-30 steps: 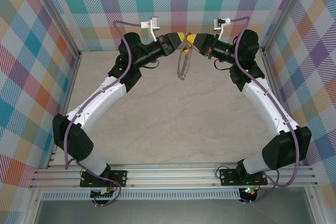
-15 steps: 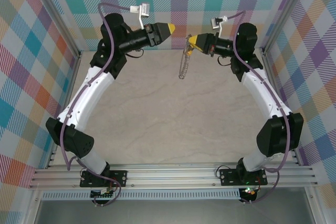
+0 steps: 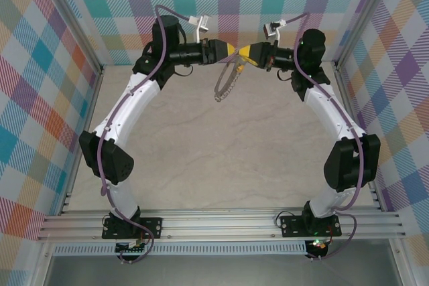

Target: Put the keys on the keyring

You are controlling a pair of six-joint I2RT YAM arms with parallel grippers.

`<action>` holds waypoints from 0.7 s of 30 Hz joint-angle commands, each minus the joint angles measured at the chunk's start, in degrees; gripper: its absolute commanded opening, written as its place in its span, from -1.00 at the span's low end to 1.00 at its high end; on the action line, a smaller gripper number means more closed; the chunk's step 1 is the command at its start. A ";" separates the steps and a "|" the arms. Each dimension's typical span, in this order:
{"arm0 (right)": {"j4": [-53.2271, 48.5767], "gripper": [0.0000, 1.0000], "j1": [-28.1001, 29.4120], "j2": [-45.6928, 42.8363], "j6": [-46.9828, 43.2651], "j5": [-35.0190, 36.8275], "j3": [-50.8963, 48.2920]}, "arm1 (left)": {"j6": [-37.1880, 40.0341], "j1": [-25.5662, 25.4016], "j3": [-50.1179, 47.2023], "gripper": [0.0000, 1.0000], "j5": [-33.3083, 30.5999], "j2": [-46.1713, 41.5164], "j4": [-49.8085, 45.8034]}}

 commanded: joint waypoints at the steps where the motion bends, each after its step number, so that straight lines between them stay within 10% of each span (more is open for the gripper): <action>1: 4.15 -1.00 -0.05 -1.02 0.88 -1.35 1.82 | 0.95 0.46 2.84 -0.26 2.41 0.13 0.28; 21: 6.88 -1.00 -0.07 -2.47 2.67 -0.17 -0.71 | -2.57 -0.32 1.08 -0.30 2.89 0.50 4.18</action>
